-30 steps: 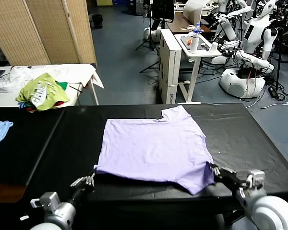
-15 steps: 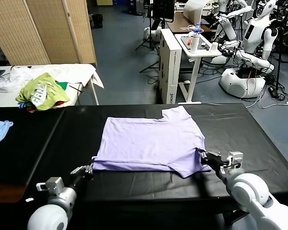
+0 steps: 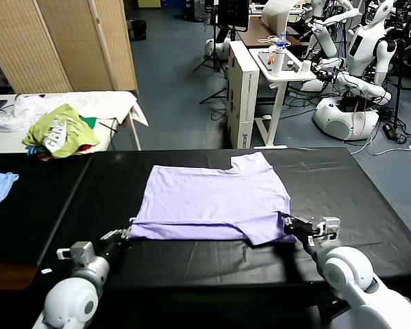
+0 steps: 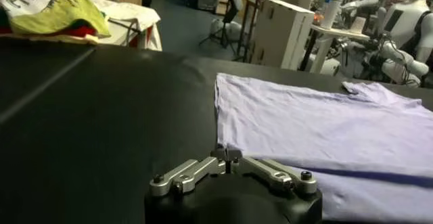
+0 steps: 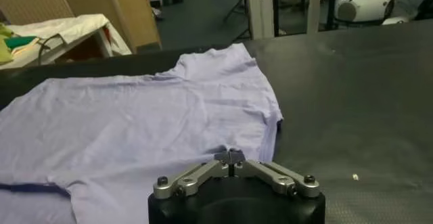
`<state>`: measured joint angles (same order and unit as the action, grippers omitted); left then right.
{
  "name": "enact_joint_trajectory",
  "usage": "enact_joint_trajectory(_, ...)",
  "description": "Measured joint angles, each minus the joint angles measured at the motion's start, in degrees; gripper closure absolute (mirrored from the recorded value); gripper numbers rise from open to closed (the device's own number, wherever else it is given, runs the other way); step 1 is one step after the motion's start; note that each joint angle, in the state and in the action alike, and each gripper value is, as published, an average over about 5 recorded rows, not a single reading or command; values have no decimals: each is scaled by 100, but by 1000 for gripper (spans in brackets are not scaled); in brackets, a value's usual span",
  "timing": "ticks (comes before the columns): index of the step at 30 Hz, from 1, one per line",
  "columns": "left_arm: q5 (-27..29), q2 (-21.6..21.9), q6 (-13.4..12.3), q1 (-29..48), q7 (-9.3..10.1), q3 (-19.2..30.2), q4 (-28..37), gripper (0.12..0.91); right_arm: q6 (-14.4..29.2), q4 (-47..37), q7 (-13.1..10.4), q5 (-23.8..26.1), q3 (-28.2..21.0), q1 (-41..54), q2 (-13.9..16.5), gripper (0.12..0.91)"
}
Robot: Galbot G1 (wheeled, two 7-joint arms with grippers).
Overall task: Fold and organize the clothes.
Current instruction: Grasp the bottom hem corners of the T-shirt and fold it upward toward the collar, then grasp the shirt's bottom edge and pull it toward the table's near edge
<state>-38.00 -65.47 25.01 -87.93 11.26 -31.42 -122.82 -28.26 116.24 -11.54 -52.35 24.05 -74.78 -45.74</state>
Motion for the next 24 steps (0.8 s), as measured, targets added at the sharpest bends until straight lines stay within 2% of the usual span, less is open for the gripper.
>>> enact_joint_trajectory(3,-1,78,0,185,-5,38,202,884,17,174,49,100,215,-339,50,131)
enact_joint_trajectory(8,-7,180,0,427,-18,62,479,884,33,342,98,194,434,-840,54,119)
enact_joint_trajectory(15,22,291,7,654,-27,187,682,884,44,315,132,302,406,-1008,0,126)
enact_joint_trajectory(17,44,336,11,721,-30,225,739,884,43,309,132,317,388,-1011,-5,167)
enact_joint_trajectory(20,56,401,22,811,-36,254,822,880,43,309,134,327,370,-1014,-7,305)
enact_joint_trajectory(22,60,424,34,849,-41,257,855,840,43,304,135,333,358,-1015,-6,400)
enact_joint_trajectory(24,71,426,42,866,-47,257,861,742,43,293,135,341,342,-1015,-7,465)
